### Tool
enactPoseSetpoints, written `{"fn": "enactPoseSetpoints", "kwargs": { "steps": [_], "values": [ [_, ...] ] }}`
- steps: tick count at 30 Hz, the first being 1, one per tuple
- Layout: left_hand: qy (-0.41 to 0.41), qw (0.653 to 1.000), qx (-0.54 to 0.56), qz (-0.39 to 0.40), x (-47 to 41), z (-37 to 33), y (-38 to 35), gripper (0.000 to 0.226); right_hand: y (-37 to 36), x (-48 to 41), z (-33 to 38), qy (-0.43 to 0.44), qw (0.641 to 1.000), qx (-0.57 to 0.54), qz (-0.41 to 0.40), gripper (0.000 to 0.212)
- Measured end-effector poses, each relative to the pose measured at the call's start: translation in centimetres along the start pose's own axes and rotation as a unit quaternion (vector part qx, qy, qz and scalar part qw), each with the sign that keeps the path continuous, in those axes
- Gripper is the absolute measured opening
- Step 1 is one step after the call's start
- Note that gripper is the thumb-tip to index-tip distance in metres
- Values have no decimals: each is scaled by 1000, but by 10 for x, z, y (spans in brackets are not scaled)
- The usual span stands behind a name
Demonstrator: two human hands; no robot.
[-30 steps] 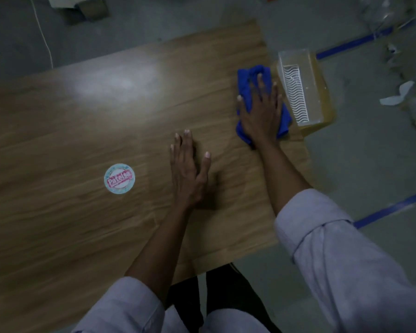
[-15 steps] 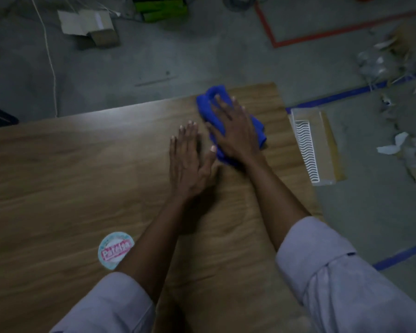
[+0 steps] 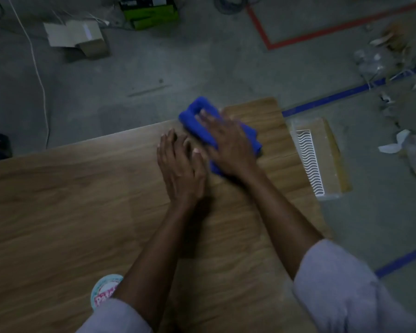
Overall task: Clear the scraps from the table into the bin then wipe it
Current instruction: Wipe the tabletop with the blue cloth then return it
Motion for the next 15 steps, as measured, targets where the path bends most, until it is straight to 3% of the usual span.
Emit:
{"fn": "enactPoseSetpoints", "kwargs": {
  "steps": [3, 6, 9, 11, 15],
  "values": [
    [-22, 999, -10, 46, -2, -2, -2, 44, 47, -23, -49, -94, 991, -20, -97, 64],
    [-23, 999, 14, 38, -6, -3, 1, 42, 81, -34, -47, -99, 977, -67, -176, 64],
    [-25, 998, 21, 48, -8, 0, 4, 44, 69, -39, -50, -84, 989, 2, -122, 55],
    [-42, 997, 17, 58, -11, 7, 12, 45, 53, -36, -69, -135, 985, 62, -83, 52],
    [-47, 998, -13, 36, -17, 24, 25, 47, 39, -43, -71, -174, 973, 100, -112, 64]
  ]
}}
Point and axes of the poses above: each hand's wrist, its own x-axis away from the middle knuckle, its own y-axis out of the back of the hand, z = x × y, the point moved 4 cm from there along -x, towards the middle knuckle, and after that the axes turned 5 degrees about -x, right-handed, at the moved point
